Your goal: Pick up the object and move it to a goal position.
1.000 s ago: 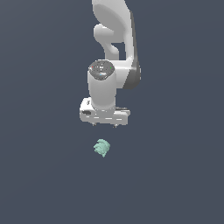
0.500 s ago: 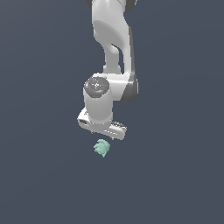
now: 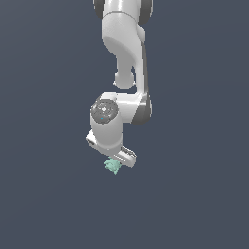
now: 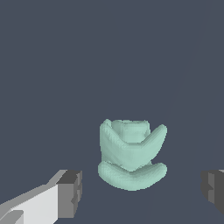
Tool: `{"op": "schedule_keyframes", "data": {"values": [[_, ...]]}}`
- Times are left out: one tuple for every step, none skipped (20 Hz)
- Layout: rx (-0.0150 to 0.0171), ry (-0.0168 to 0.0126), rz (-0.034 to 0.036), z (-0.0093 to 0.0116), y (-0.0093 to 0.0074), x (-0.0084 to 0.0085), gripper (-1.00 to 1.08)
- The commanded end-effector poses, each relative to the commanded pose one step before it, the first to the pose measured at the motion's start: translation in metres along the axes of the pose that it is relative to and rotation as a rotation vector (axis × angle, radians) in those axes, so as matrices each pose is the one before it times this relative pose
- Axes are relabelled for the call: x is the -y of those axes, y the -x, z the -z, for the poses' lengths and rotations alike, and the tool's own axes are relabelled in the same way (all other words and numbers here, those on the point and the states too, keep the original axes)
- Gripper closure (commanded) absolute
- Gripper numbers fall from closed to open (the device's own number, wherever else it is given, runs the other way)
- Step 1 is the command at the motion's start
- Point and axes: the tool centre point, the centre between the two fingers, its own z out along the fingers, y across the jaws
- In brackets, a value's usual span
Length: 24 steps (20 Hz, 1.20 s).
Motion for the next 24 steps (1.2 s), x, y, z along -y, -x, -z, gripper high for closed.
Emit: {"op": "schedule_keyframes", "data": {"values": [[-0.00054, -0.00106, -0.02450, -0.00338, -0.00307, 0.00073, -0.92], [0.00001, -0.00016, -0.00552, -0.00087, -0.00065, 0.00015, -0.92], [0.00001, -0.00011, -0.00397, -0.00062, -0.00047, 0.00009, -0.92], [0.00001, -0.00007, -0.00239, -0.00037, -0.00028, 0.00005, -0.92], [0.00000, -0.00002, -0.00069, -0.00013, -0.00006, 0.00008, -0.92], [0.00055, 0.00050, 0.00492, 0.00038, 0.00070, -0.00032, -0.92], [0.00000, 0.00000, 0.00000, -0.00042, 0.00001, 0.00003, -0.92], [0.00000, 0.00000, 0.00000, -0.00124, 0.00004, 0.00008, -0.92], [0.00000, 0.00000, 0.00000, -0.00206, 0.00007, 0.00012, -0.92], [-0.00006, -0.00007, -0.00068, -0.00281, -0.00010, -0.00026, -0.92], [0.00000, 0.00000, 0.00000, -0.00368, 0.00015, 0.00021, -0.92], [-0.00009, -0.00010, -0.00097, -0.00439, -0.00009, -0.00036, -0.92], [0.00000, 0.00000, 0.00000, -0.00526, 0.00026, 0.00029, -0.92], [-0.00010, -0.00011, -0.00119, -0.00591, -0.00005, -0.00043, -0.92], [-0.00006, -0.00006, -0.00068, -0.00624, 0.00014, -0.00011, -0.92], [-0.00006, -0.00006, -0.00068, -0.00540, 0.00008, -0.00015, -0.92], [0.00000, 0.00000, 0.00000, -0.00457, 0.00022, 0.00025, -0.92], [-0.00006, -0.00007, -0.00068, -0.00361, -0.00009, -0.00020, -0.92], [0.00000, 0.00000, 0.00000, -0.00278, 0.00001, 0.00021, -0.92], [0.00000, 0.00000, 0.00000, -0.00188, -0.00011, 0.00019, -0.92], [-0.00010, -0.00009, -0.00068, -0.00090, -0.00045, -0.00024, -0.92], [0.00000, 0.00000, 0.00000, -0.00010, -0.00038, 0.00017, -0.92], [0.00000, 0.00000, 0.00000, 0.00056, -0.00040, 0.00013, -0.92], [0.00001, 0.00005, 0.00069, 0.00025, 0.00008, 0.00047, -0.92]]}}
